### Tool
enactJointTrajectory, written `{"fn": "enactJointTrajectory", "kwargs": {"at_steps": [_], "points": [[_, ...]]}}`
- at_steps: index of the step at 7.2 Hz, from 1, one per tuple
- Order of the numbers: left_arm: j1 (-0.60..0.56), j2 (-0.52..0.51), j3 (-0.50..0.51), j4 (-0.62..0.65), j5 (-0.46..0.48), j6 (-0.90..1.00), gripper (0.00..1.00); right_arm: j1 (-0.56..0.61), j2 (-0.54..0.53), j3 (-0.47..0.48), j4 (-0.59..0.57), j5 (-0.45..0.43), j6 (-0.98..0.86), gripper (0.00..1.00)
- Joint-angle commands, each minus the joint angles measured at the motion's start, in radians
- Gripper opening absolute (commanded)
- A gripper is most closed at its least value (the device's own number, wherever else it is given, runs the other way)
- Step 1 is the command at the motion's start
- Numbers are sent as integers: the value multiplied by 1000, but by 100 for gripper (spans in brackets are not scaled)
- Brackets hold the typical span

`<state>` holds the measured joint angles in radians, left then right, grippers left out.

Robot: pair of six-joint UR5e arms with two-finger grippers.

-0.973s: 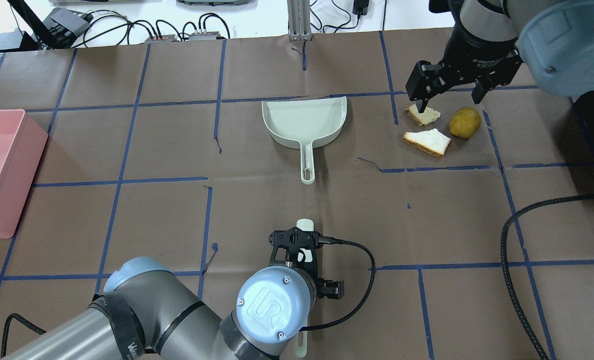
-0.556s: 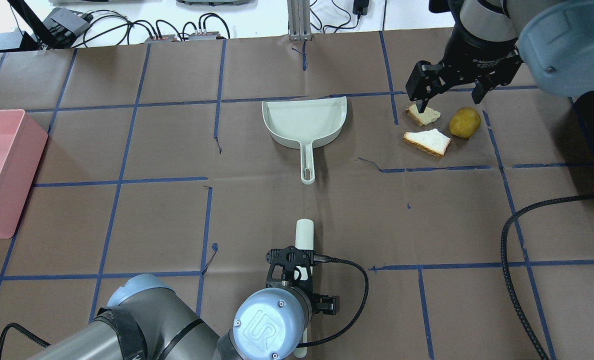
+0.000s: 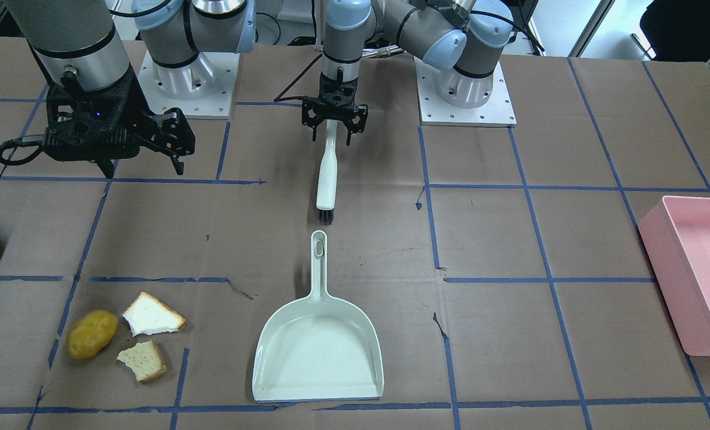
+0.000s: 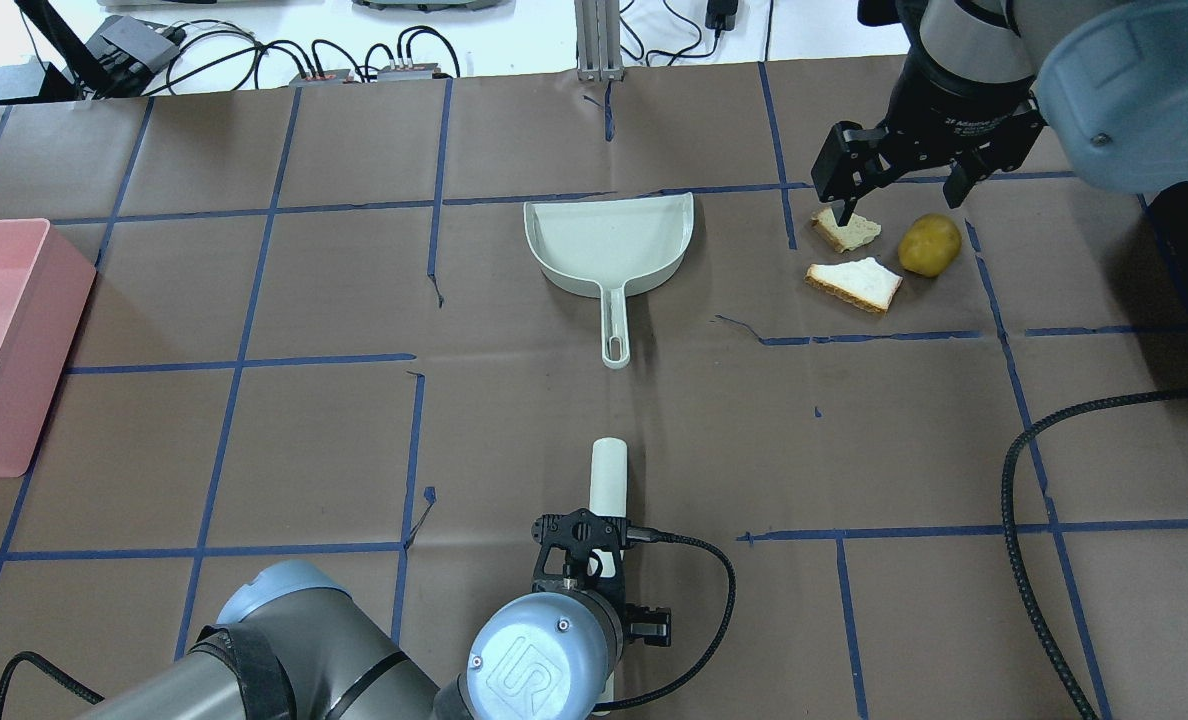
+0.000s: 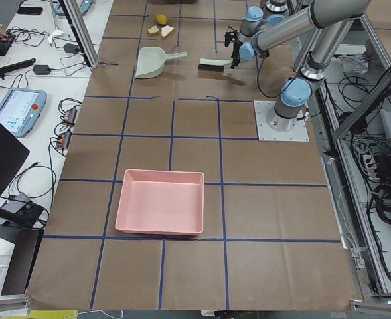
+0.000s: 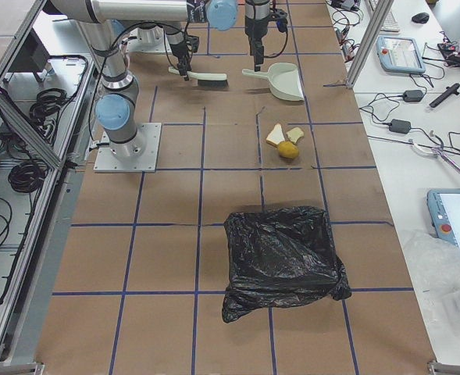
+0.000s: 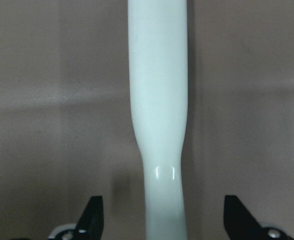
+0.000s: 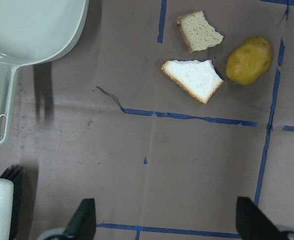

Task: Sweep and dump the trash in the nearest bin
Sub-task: 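Close the left gripper on the brush handle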

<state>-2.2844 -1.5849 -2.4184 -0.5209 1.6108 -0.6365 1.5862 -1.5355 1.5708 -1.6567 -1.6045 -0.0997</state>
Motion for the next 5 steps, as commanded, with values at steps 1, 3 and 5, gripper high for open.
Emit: {"fn": "enactJointTrajectory", "kwargs": {"at_steps": [1,3,5], "points": [[-1,6,-1,1,0,0,63,0,0,0,0,0,0,100],[-3,5,-10,-5,4,4,48,0,0,0,0,0,0,100],[-7,22,-18,-8,4,9,24,0,0,0,0,0,0,100]]}}
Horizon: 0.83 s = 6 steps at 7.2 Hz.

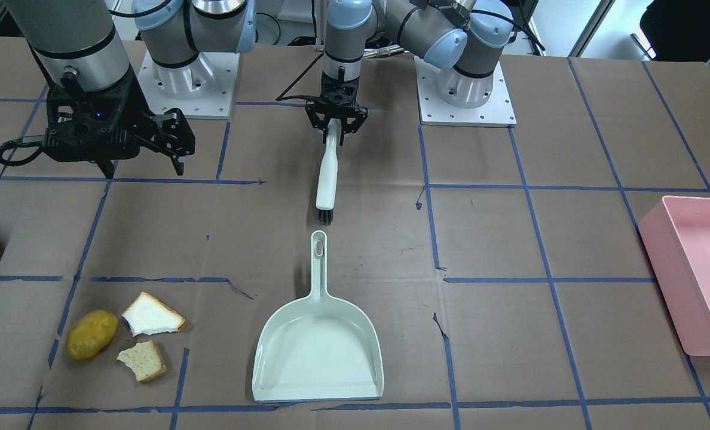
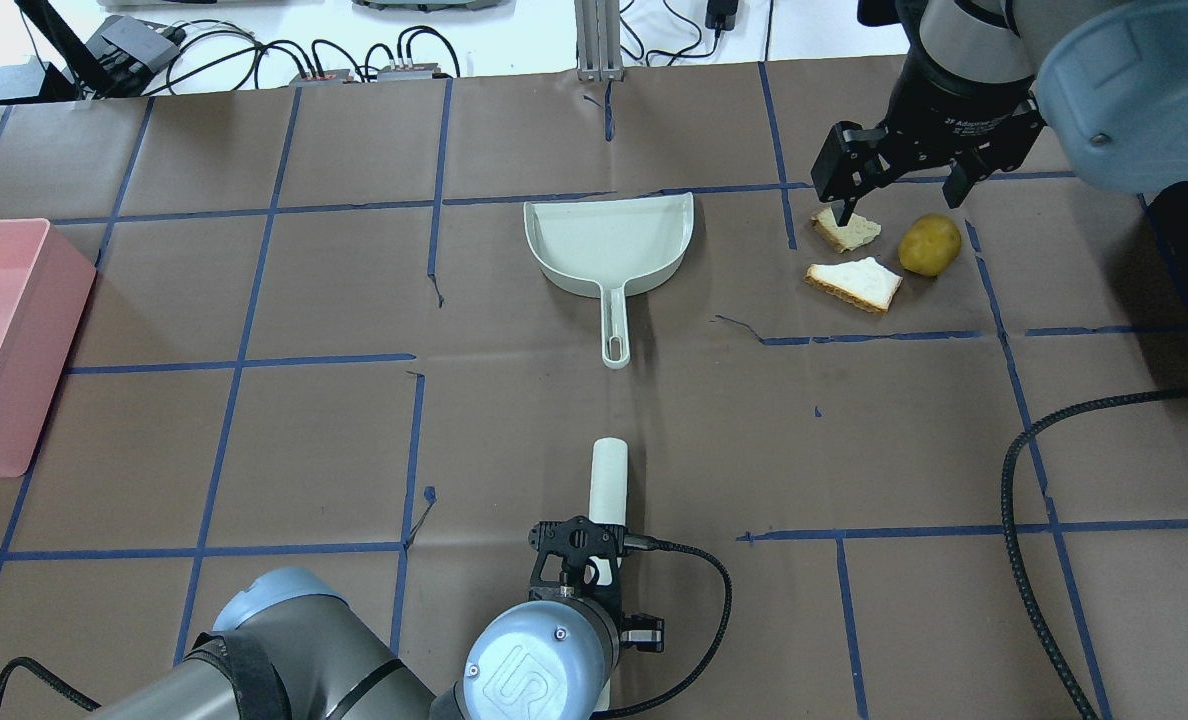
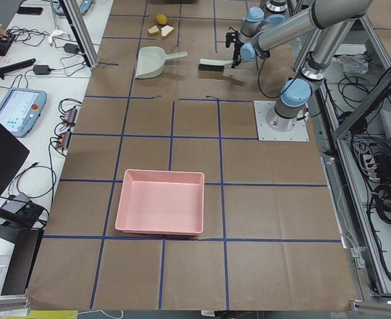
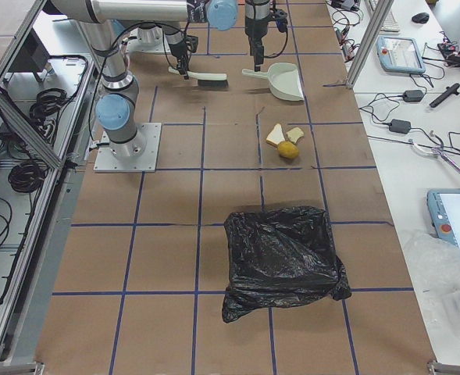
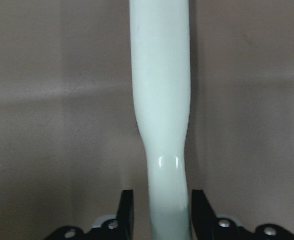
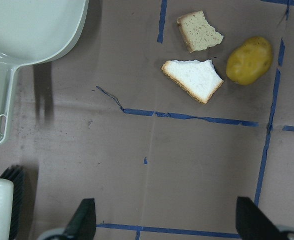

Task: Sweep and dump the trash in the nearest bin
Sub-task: 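Close the left gripper on the brush handle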

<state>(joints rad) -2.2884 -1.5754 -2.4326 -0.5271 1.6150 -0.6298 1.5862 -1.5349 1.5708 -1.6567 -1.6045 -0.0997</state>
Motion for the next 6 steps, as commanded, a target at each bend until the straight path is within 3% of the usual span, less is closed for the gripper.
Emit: {"fn": "enactJointTrajectory", "kwargs": {"at_steps": [1,2,4,5,6], "points": [[-5,27,-2,-4,6,4,18,0,-1,0,0,0,0,100],[-5,46,0,-54,9,7,11,0,-1,0,0,0,0,100],[4,110,3,-106,16,12,5,0,-1,0,0,0,6,100],[32,159,26,-208,25,13,3,0,-1,0,2,0,11,100],[99,232,88,-401,61,50,3,2,-1,0,5,-2,11,100]]}}
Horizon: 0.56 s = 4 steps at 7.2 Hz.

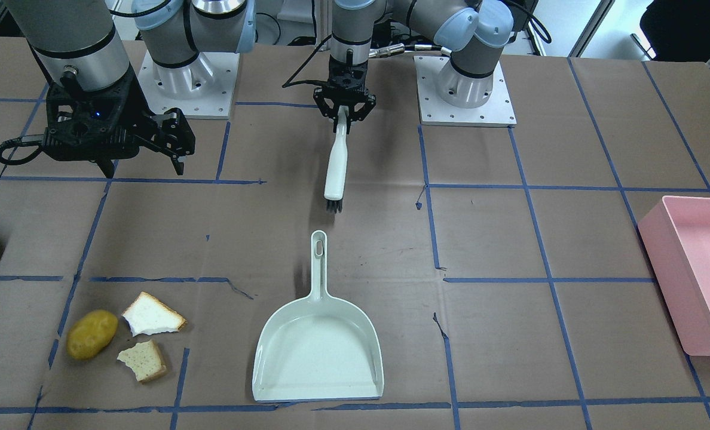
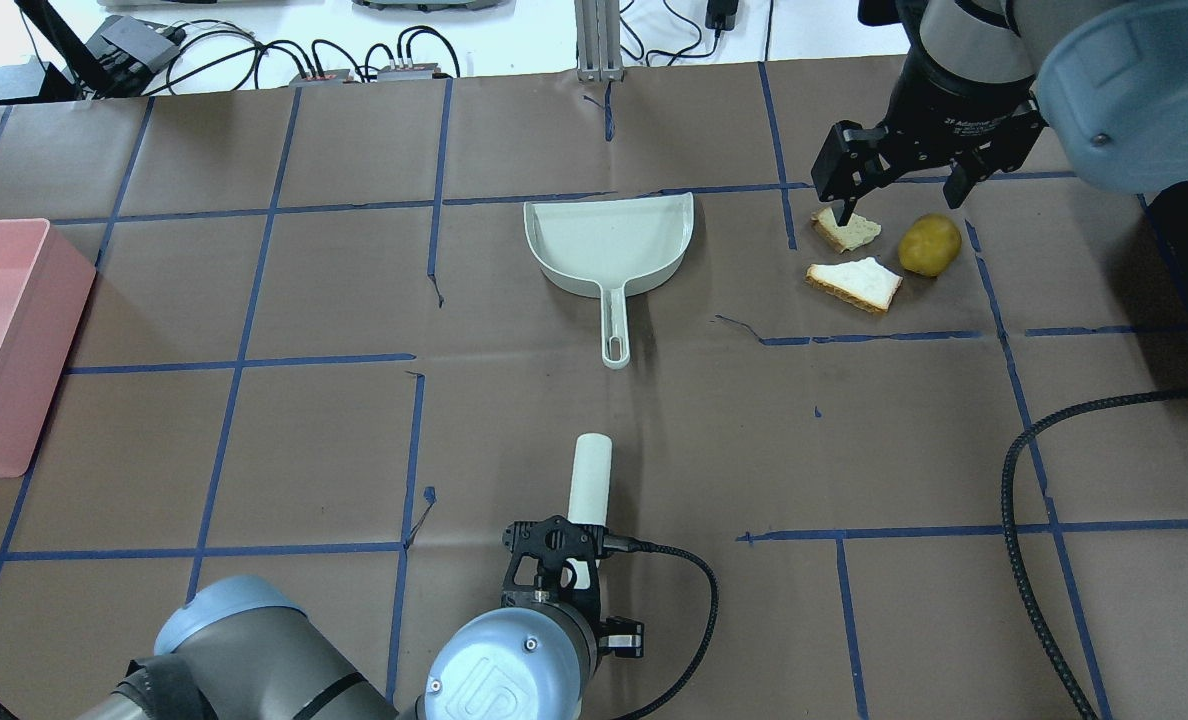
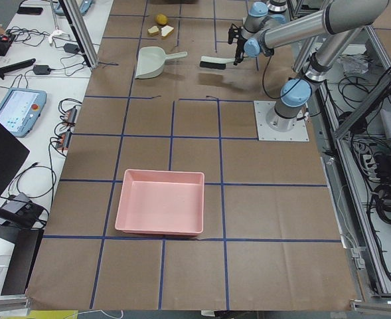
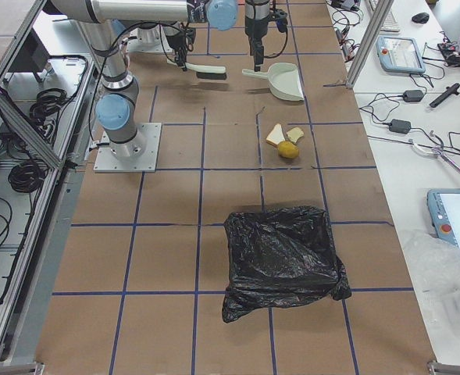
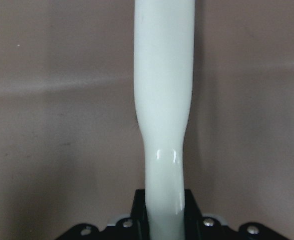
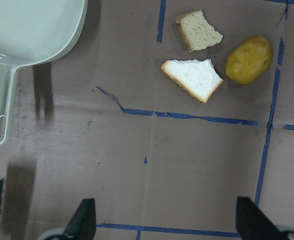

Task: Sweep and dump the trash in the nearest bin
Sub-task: 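Close the left gripper on the brush handle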

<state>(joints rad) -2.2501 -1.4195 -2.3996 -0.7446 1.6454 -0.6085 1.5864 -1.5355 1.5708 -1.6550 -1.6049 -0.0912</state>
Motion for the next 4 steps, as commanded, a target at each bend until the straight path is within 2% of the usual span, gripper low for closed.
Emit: {"fn": "enactJointTrajectory", "kwargs": {"at_steps": [1,2,4], "points": [[137,141,116,-360,30,130,3,1,0,0,9,-3,2,100],[241,184,178,-487,27,213,3,3,6,-3,12,-1,2,100],[392,185,270,-599,27,230,3,13,12,-17,-3,6,8,100]]}}
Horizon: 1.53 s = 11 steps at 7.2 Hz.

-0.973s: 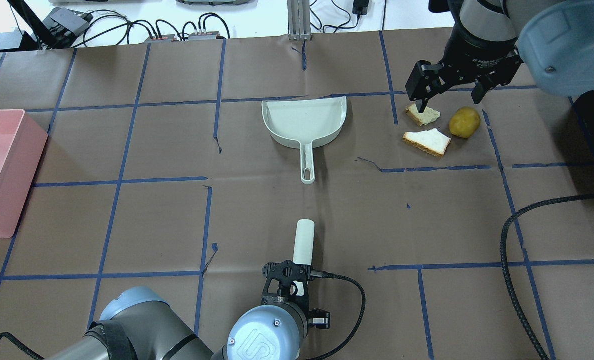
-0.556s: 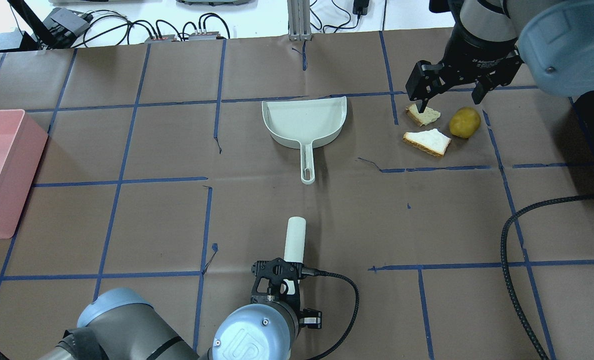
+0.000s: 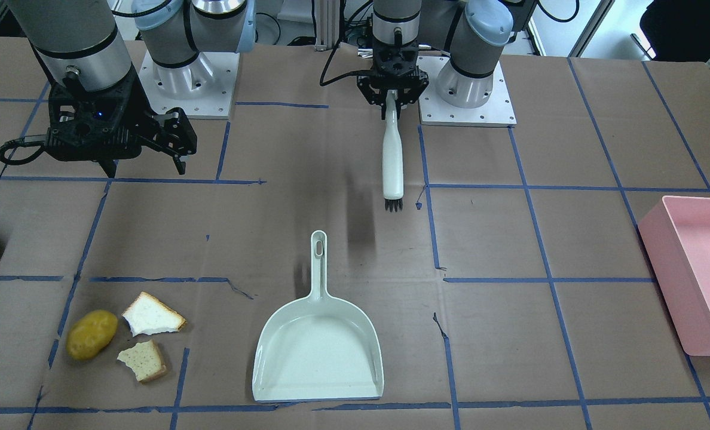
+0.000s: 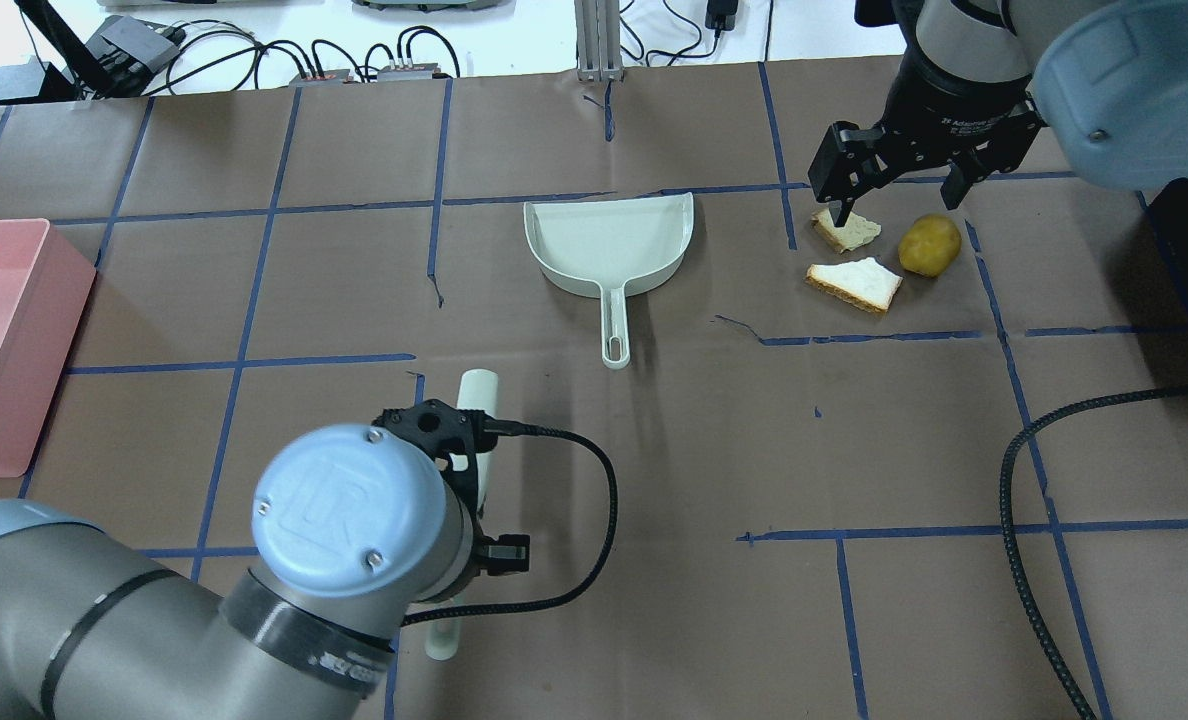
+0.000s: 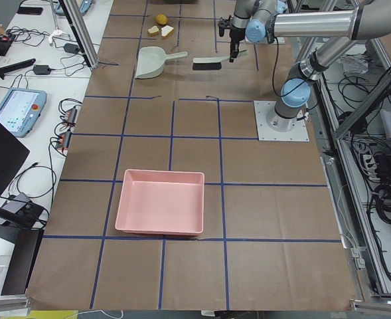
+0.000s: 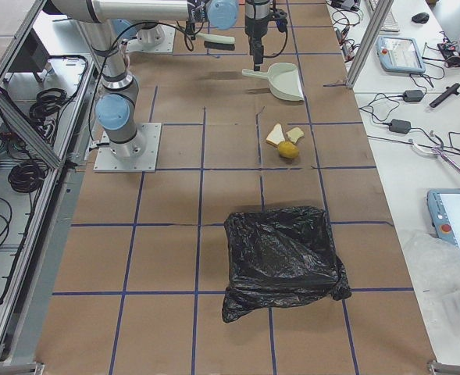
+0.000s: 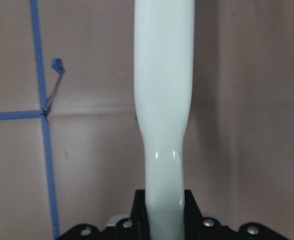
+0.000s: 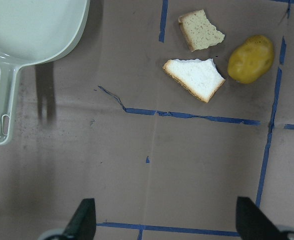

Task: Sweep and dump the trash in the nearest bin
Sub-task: 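Lift the brush with the left gripper while the right gripper reaches for the dustpan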

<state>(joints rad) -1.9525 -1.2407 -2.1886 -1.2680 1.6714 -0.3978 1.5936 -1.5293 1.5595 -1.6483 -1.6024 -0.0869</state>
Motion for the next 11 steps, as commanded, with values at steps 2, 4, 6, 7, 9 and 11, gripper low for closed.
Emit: {"fn": "enactJointTrajectory", "kwargs": {"at_steps": [2,4,6,7,9,11], "points": [[147,-14,185,-141,4,23,3,28,61,-44,-10,1,7,100],[206,-63,284,-165,-1,101,2,113,176,-135,-22,-2,60,100],[327,-79,317,-197,-74,242,0,219,301,-214,-76,1,125,100],[381,-79,320,-208,-87,293,0,262,352,-228,-121,1,175,100],[422,-74,332,-241,-85,300,0,304,426,-225,-192,2,244,100],[429,-83,320,-229,-90,304,0,342,472,-216,-199,2,317,100]]}}
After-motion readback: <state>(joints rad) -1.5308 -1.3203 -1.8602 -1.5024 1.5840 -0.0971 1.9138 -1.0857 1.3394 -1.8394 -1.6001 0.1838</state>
